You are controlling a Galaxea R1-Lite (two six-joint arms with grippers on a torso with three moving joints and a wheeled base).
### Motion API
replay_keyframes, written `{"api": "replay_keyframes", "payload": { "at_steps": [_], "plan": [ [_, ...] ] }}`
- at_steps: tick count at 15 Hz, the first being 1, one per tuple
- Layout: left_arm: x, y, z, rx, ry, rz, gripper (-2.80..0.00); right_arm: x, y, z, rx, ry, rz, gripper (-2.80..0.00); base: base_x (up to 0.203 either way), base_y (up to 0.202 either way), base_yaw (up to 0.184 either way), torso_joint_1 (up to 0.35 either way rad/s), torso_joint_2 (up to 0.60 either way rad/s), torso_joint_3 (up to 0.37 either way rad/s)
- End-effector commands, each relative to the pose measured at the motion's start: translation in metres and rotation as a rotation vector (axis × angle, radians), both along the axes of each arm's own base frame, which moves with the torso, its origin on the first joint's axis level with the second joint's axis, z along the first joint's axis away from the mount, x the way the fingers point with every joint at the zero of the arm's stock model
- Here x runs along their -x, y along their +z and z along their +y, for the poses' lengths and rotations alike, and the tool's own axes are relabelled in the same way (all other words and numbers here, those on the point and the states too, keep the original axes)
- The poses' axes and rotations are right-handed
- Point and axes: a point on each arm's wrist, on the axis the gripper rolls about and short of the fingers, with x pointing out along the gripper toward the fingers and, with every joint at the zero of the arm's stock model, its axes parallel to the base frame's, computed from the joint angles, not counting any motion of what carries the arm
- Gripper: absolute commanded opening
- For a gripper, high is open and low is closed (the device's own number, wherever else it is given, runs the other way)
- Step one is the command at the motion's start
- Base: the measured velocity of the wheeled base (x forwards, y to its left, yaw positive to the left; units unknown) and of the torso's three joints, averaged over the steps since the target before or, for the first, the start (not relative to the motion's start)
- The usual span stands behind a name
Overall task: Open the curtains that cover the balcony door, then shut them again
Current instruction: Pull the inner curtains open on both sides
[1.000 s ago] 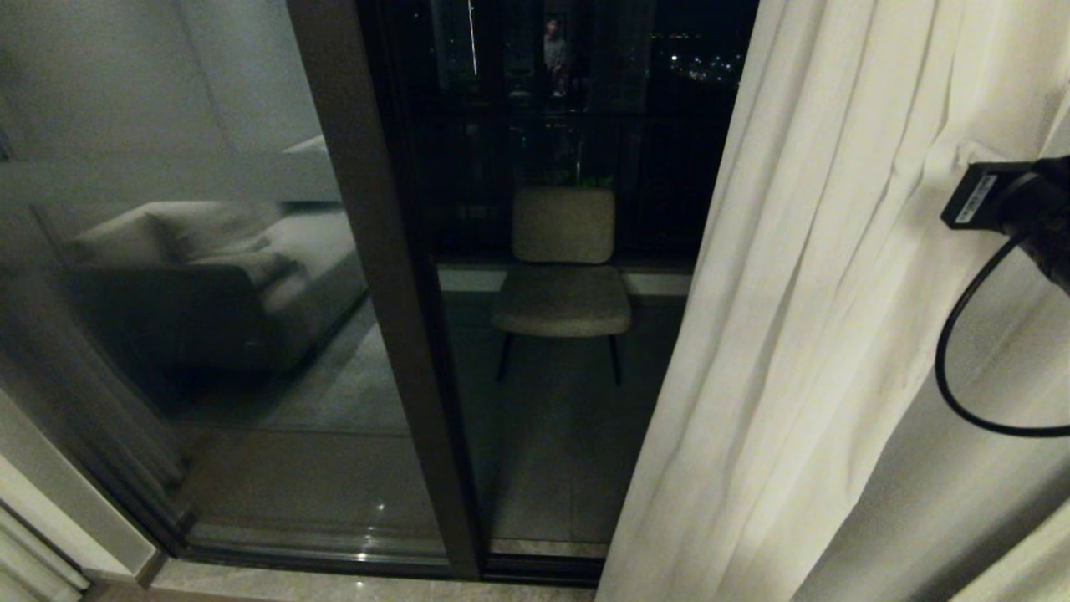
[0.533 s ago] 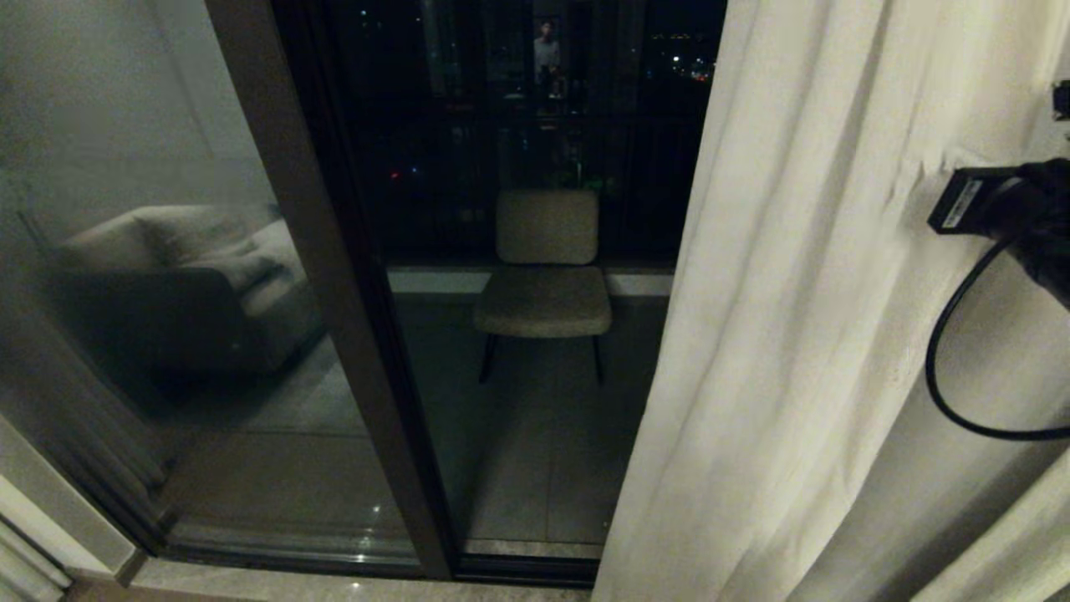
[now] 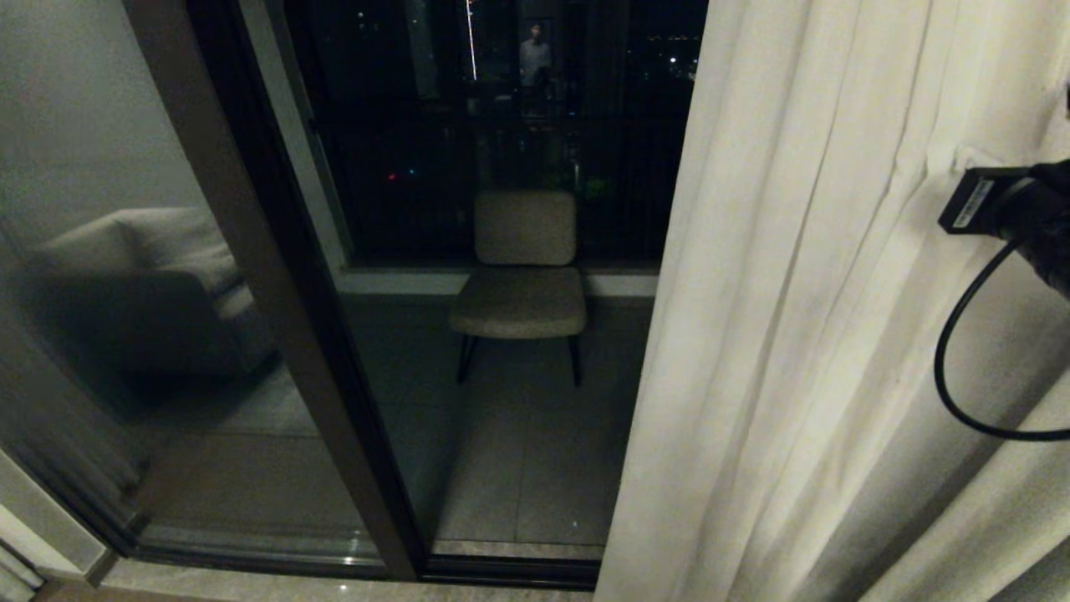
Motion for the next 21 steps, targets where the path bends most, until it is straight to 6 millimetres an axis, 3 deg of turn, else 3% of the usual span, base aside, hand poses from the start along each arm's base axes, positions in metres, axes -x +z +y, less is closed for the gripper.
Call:
{"api": "replay_keyframes", "payload": {
  "at_steps": [1, 13, 21],
  "plan": [
    [0.0, 0.0001, 0.0, 0.0, 0.0, -0.001, -2.8, 0.0004, 0.0013, 0.0, 0.0, -0.001, -0.008, -2.8, 0.0, -0.19, -0.001, 0.003, 0.0, -0.001],
    [0.0, 0.0001, 0.0, -0.001, 0.0, -0.001, -2.8, 0.0016, 0.002, -0.0001, 0.0, -0.002, -0.012, -2.8, 0.0, -0.185, -0.001, 0.002, 0.0, 0.002],
    [0.0, 0.0001, 0.0, -0.002, 0.0, -0.001, -2.8, -0.0005, 0.0106, 0.0, -0.004, 0.0, -0.041, -2.8, 0.0, -0.009, 0.0, 0.001, 0.0, 0.0]
  ]
}}
